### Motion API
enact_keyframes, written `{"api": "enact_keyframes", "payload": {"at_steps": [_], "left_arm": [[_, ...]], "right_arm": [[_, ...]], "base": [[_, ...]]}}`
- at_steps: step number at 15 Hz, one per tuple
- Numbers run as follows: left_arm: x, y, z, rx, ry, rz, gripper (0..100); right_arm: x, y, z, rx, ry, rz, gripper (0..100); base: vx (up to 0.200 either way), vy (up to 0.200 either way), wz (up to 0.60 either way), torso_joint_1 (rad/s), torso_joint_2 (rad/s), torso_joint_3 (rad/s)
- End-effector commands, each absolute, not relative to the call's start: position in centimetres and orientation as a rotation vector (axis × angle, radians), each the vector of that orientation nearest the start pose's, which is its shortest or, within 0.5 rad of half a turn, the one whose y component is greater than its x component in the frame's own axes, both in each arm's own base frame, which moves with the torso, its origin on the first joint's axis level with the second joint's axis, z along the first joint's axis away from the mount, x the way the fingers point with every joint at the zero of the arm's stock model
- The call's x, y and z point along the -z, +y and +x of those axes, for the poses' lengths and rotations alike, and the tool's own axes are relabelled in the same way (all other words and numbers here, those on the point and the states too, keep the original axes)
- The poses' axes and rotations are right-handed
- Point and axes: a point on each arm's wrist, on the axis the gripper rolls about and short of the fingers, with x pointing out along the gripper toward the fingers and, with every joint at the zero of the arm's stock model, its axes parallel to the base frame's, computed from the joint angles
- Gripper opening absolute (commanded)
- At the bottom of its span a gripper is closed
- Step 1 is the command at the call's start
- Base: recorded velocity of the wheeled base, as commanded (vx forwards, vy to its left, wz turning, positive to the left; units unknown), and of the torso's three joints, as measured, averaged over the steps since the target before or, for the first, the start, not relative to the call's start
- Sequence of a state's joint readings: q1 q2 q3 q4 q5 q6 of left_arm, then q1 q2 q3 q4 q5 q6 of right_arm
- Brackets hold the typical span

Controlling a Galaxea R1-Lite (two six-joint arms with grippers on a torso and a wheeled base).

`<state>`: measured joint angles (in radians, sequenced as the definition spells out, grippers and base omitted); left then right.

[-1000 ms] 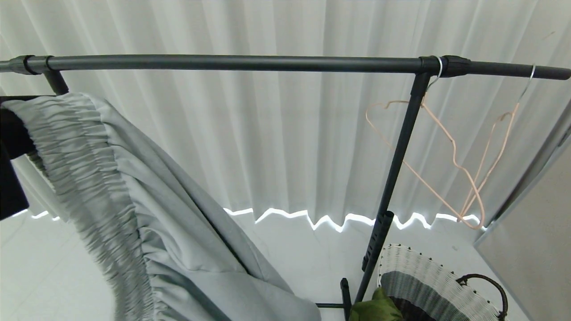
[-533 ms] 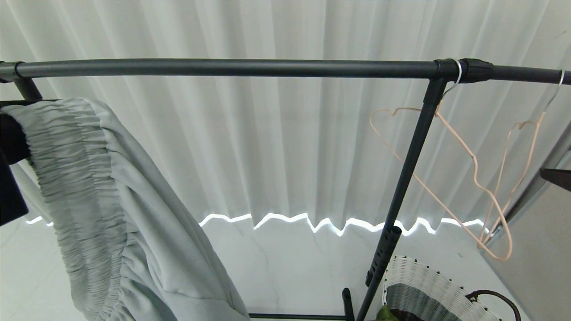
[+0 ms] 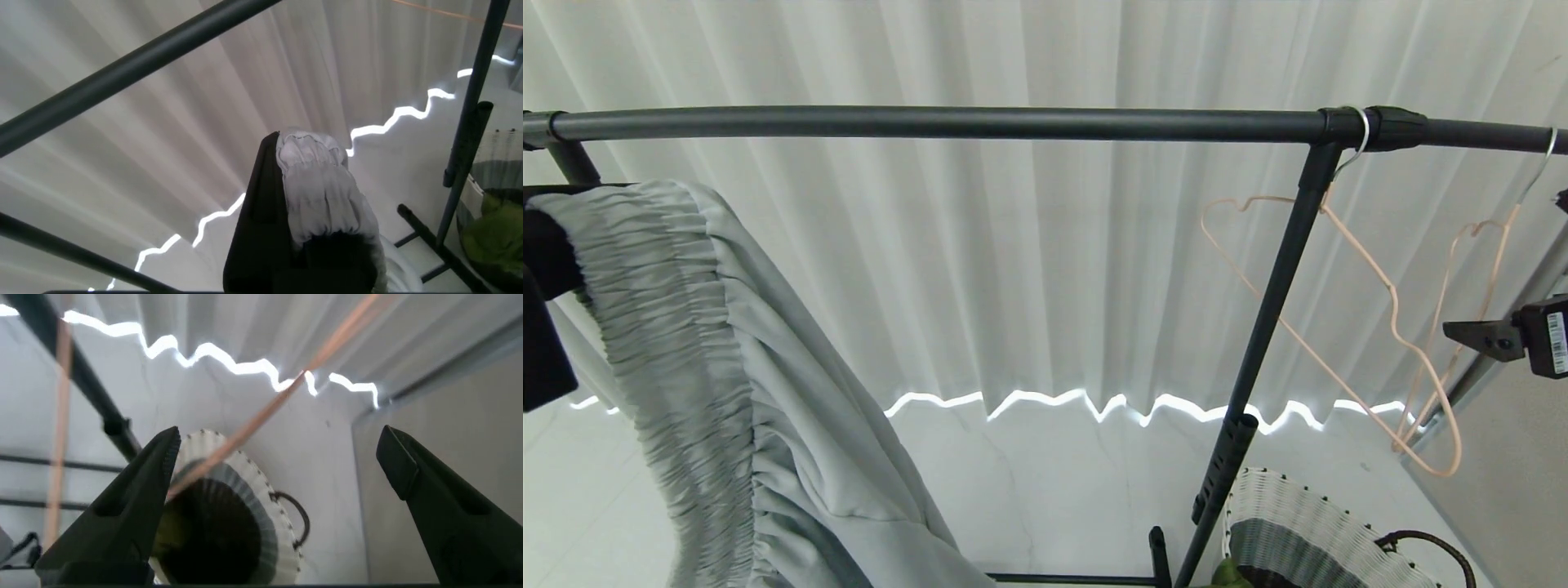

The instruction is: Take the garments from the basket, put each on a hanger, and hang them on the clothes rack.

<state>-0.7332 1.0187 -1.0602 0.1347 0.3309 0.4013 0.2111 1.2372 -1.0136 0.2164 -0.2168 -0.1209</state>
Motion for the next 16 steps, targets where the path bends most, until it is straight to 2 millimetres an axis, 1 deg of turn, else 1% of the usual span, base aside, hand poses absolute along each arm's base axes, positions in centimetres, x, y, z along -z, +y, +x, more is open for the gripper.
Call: {"api": "enact_keyframes", "payload": {"at_steps": [1,6,10,12,14,16], "left_arm": [[-32.8,-7.3,9.2,0.414,0.005,0.447,0],[-32.8,-7.3,9.2,0.414,0.005,0.447,0],[-32.8,-7.3,9.2,0.414,0.005,0.447,0],[-32.8,-7.3,9.2,0.414,0.003,0.446,0],[-32.9,-7.3,9.2,0.414,0.002,0.446,0],[-32.9,-7.3,9.2,0.414,0.002,0.446,0]], "right_arm": [[-26.7,3.2,18.2,-0.007,0.463,-0.218,100],[-26.0,2.4,17.4,0.027,0.480,-0.213,100],[-26.0,2.2,17.2,0.044,0.478,-0.182,100],[-25.8,2.2,17.6,0.057,0.489,-0.097,100],[-25.4,2.5,18.6,0.078,0.499,0.006,100],[-24.8,2.6,19.4,0.094,0.519,0.060,100]], "base": [[0.000,0.000,0.00,0.000,0.00,0.000],[0.000,0.000,0.00,0.000,0.00,0.000],[0.000,0.000,0.00,0.000,0.00,0.000],[0.000,0.000,0.00,0.000,0.00,0.000],[0.000,0.000,0.00,0.000,0.00,0.000],[0.000,0.000,0.00,0.000,0.00,0.000]]}}
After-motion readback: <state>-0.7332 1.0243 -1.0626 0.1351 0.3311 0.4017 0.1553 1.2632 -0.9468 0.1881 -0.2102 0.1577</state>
